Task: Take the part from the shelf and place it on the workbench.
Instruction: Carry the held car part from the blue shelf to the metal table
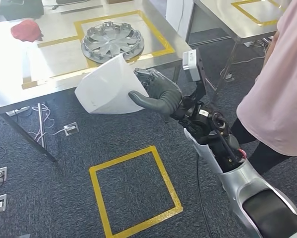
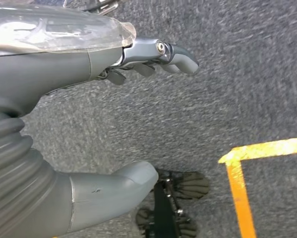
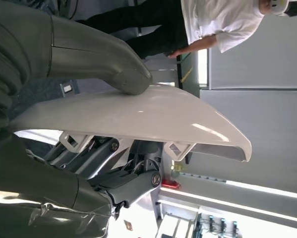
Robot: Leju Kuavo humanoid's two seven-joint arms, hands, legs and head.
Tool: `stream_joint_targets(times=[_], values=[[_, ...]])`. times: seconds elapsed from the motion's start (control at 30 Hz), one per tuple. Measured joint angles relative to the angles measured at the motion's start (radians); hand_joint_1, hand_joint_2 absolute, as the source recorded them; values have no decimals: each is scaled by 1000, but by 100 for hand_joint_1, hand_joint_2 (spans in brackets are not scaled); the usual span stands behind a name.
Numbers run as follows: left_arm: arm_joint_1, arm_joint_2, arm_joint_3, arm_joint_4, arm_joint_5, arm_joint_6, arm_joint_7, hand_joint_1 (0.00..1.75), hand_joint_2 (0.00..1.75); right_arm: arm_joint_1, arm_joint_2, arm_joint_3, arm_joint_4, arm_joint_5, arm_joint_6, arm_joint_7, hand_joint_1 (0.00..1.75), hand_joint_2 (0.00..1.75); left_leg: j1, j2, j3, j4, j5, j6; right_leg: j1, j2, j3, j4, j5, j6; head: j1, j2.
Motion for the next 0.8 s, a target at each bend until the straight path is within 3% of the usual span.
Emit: stream_joint_targets(times=[0.07, 0.1, 0.13, 0.2, 0.27, 0.3, 0.43, 0.5, 0.57, 0.6, 0.63, 0.67, 0.73, 0.8], values=[[2, 0, 0, 0, 1, 0, -2, 0, 175, -1, 0, 1, 4, 0, 4, -3, 175, 175, 0, 0, 8, 0, -8, 5, -3, -1, -79, 145, -47, 7, 10, 0], [4, 0, 0, 0, 2, 0, -2, 0, 175, -1, 0, 1, 6, 0, 6, -5, 175, 175, 0, -1, 13, 0, -13, 5, -4, -1, -106, 184, -48, 8, 13, 0], [5, -1, 0, 0, 3, 0, -3, 0, 175, -1, 0, 1, 9, 0, 7, -6, 175, 175, 1, -2, 20, 0, -18, 4, -5, -1, -115, 184, -28, 8, 16, 0], [8, -1, 0, 0, 5, 0, -3, 0, 175, -2, 0, 1, 13, 0, 11, -10, 175, 175, 1, -5, 41, 1, -30, -1, -6, -1, -78, 70, 64, 4, 25, 0], [9, -1, 0, 0, 7, 0, -4, 0, 175, -6, 0, 2, 16, 0, 14, -12, 175, 175, -1, -7, 55, 1, -42, -9, -1, -1, -25, -53, 125, -7, 32, 0], [10, -1, 0, 0, 8, 0, -5, 0, 175, -9, 0, 2, 18, 0, 15, -13, 175, 175, -3, -7, 55, 2, -44, -13, 1, -1, -9, -85, 129, -14, 34, 0], [11, 0, 0, 0, 11, 0, -8, 0, 175, -16, 2, 2, 23, 1, 17, -15, 175, 175, -3, -3, 47, 18, -59, -31, -2, 1, 13, -118, 114, -33, 27, 0], [10, 1, 0, 0, 11, 0, -9, 0, 175, -19, 3, 2, 25, 1, 20, -17, 175, 175, -1, -1, 0, 112, -101, -38, -5, 0, 22, -126, 113, -42, 17, 0], [12, 1, 0, 0, 11, 0, -10, 0, 175, -21, 4, 3, 29, 2, 23, -19, 175, 175, 0, -1, -84, 253, -146, -43, -4, -2, 26, -127, 108, -49, 4, 0], [14, 1, 0, 0, 10, 0, -10, 0, 175, -20, 4, 3, 32, 4, 23, -20, 175, 175, 1, -1, -116, 295, -148, -45, -4, -2, 30, -127, 105, -50, 0, 0], [16, 0, 0, 0, 9, 0, -10, 0, 175, -20, 4, 3, 35, 6, 21, -21, 175, 175, 2, -1, -129, 298, -130, -46, -4, -2, 34, -127, 101, -50, -4, 0], [16, 0, 0, 0, 8, 0, -10, 0, 175, -20, 4, 4, 38, 9, 19, -22, 175, 175, 2, 0, -121, 261, -94, -46, -4, -2, 40, -127, 96, -49, -7, 0], [14, 1, 0, 0, 4, 0, -10, 0, 175, -20, 4, 4, 41, 11, 12, -24, 175, 175, 3, 1, -65, 120, -12, -43, -2, -1, 52, -125, 84, -43, -12, 0], [10, 2, 0, 0, 0, -1, -10, 0, 175, -21, 4, 3, 41, 15, 8, -25, 175, 175, 1, 2, -25, 25, 19, -35, 3, 0, 55, -122, 74, -34, -16, 0]])
